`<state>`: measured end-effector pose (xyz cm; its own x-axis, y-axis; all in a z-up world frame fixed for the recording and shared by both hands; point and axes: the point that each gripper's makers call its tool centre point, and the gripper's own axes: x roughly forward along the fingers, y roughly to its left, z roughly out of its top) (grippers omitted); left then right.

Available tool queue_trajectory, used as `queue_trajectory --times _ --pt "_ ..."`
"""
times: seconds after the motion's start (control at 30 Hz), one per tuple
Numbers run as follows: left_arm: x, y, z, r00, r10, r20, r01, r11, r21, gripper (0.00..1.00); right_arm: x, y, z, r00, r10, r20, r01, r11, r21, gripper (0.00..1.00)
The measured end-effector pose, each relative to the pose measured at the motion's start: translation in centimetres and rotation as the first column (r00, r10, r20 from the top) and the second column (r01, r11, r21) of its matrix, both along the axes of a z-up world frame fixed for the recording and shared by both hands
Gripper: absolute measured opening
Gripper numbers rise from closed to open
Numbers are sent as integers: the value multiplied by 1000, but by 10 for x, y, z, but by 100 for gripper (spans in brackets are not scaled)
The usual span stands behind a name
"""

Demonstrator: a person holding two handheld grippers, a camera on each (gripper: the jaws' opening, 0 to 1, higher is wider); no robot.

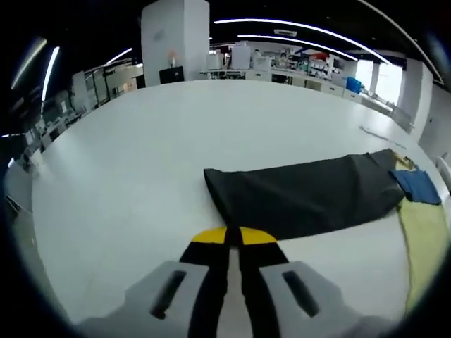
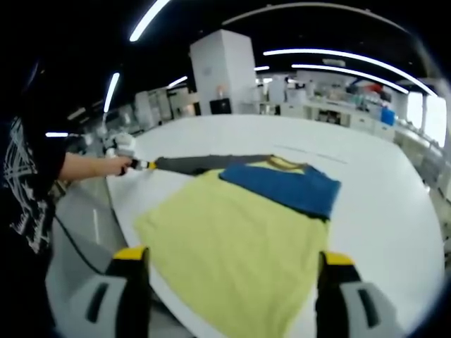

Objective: Fold the garment on the visible template until the final outline fits inside the template.

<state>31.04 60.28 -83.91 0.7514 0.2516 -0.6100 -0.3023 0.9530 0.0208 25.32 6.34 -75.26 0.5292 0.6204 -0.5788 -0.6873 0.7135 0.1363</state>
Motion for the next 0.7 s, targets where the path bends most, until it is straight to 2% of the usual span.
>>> queue_trajectory --times 0.37,0.57,0.63,0.7 --pt "13 -12 28 998 -23 64 22 1000 13 1 -2 2 0 1000 12 2 -12 1000 2 99" --pt "28 -30 43 993 -65 103 63 998 24 0 -3 2 0 1000 20 5 -20 1000 0 99" --pt "35 -43 47 991 -81 111 79 997 23 0 -4 3 0 1000 20 4 -20 1000 0 99" --pt "38 -40 50 989 -92 118 90 996 23 0 -5 3 -1 1000 23 3 -23 1000 1 99"
